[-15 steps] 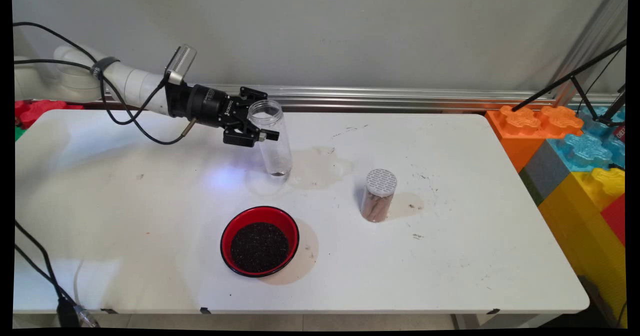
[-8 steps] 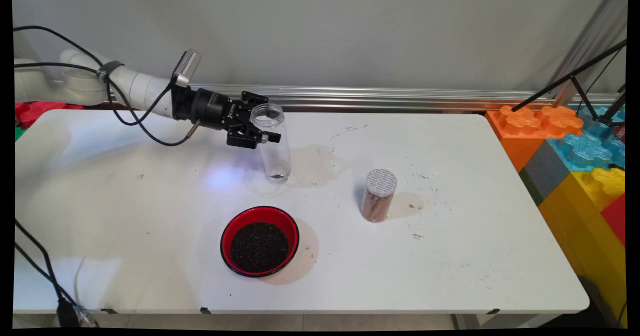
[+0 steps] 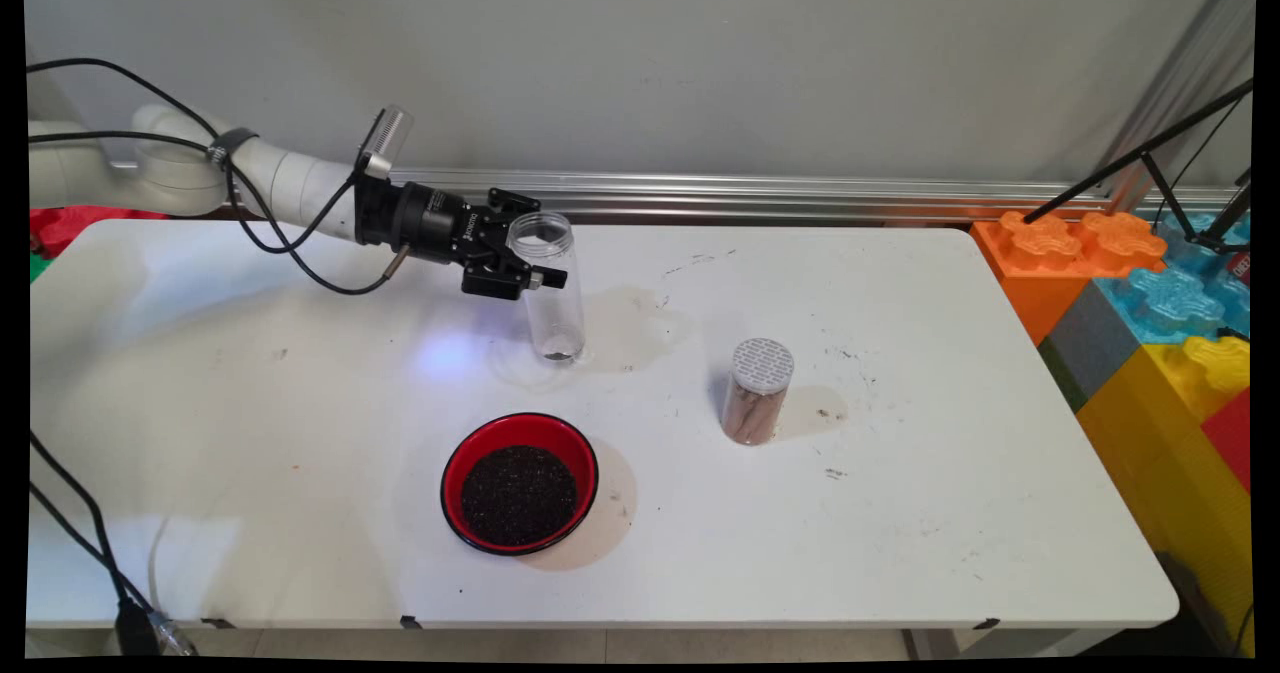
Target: Place the picked object on the table
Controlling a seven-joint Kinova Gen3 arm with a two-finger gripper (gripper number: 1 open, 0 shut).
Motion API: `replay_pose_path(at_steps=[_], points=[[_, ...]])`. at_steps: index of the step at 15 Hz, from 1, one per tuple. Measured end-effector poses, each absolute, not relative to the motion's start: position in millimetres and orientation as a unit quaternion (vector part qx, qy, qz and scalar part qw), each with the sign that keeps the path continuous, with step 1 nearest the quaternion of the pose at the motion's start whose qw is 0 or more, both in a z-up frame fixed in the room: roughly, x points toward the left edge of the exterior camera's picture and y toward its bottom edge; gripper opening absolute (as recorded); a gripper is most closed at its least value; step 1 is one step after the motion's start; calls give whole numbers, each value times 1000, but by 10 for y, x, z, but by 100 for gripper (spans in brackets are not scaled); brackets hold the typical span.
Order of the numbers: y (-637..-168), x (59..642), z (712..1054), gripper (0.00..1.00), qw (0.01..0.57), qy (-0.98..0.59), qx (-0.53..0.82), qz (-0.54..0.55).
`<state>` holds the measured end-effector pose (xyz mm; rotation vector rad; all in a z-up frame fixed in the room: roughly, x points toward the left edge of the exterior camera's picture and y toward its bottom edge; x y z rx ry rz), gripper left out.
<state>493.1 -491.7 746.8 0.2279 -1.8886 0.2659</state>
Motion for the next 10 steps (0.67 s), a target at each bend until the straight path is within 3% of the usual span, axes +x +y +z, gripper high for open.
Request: replay_pose_path(at_steps=[10], points=[[-4933, 4924, 7386, 0, 568, -809, 105, 109]])
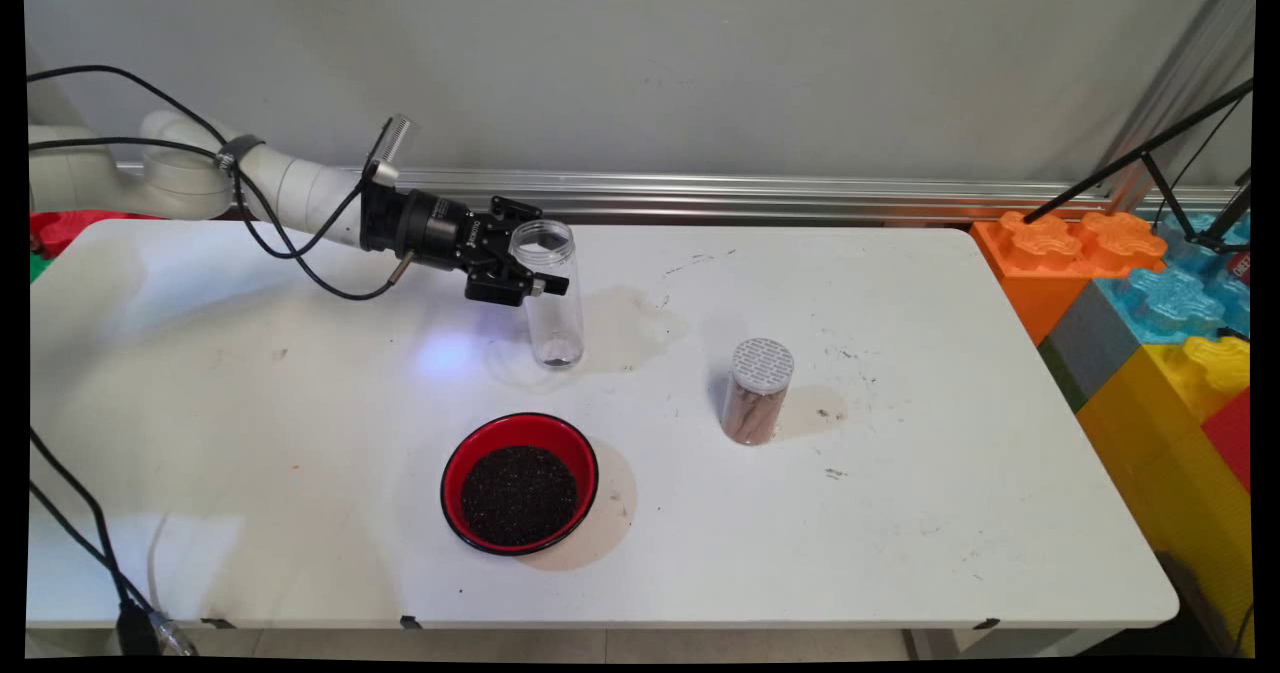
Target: Place the picked object on the table
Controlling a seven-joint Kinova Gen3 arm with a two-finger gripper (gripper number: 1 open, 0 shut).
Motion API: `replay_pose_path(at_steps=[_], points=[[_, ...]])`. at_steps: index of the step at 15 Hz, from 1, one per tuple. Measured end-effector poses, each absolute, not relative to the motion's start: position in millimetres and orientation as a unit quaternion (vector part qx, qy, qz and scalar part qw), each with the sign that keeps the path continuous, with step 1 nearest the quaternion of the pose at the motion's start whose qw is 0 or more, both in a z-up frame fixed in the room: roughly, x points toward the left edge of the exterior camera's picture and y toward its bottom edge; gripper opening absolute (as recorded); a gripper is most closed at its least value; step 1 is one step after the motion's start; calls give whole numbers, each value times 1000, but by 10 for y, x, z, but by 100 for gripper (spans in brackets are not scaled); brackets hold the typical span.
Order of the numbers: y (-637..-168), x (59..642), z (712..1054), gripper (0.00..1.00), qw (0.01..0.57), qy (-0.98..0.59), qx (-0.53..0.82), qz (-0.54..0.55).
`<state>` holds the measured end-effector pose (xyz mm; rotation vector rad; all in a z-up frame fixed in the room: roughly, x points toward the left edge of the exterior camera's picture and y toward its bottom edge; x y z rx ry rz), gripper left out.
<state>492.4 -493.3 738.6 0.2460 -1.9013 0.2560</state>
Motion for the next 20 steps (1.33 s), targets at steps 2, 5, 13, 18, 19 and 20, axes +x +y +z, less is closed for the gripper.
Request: replay_pose_path(at_steps=[2, 5, 13, 18, 19, 20], points=[[-4932, 4928, 7376, 0, 567, -810, 105, 108], [-4933, 4932, 7367, 0, 566, -810, 105, 108], [-4932, 4937, 7355, 0, 566, -811, 105, 106], [-4929, 4936, 7355, 0, 566, -811, 103, 106], [-4928, 4936, 7355, 0, 566, -811, 103, 106], [-4927, 4936, 7356, 100, 566, -811, 102, 106]])
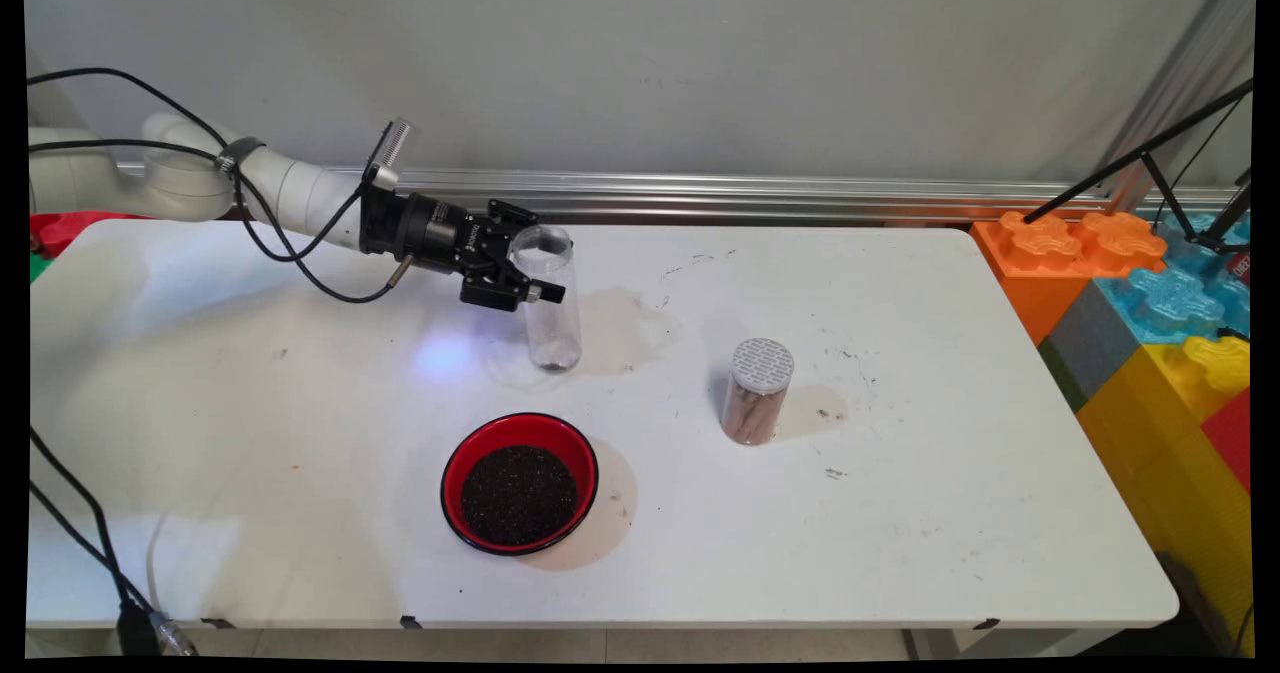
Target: Place the picked object on the table
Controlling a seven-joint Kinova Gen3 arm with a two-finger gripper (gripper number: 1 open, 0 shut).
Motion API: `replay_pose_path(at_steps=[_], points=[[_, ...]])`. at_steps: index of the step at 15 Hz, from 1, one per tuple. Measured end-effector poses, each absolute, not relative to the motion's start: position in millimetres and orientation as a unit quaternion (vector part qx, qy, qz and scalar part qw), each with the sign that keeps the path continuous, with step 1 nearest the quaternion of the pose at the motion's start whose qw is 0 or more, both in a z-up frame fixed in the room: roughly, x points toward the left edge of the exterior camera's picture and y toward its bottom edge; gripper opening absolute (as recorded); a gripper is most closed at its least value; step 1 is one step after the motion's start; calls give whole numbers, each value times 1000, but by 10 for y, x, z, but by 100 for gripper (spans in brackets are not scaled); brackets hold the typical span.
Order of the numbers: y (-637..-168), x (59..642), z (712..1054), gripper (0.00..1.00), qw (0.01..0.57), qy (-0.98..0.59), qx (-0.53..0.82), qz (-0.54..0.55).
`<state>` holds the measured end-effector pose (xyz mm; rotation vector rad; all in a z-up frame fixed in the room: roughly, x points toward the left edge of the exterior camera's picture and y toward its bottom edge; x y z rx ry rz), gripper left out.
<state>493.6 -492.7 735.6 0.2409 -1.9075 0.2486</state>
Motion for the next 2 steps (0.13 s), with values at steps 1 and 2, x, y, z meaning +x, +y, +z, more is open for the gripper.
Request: replay_pose_path(at_steps=[1, 2], points=[[-4925, 4934, 7356, 100, 566, -811, 102, 106], [-4924, 4934, 7357, 100, 566, -811, 101, 105]])
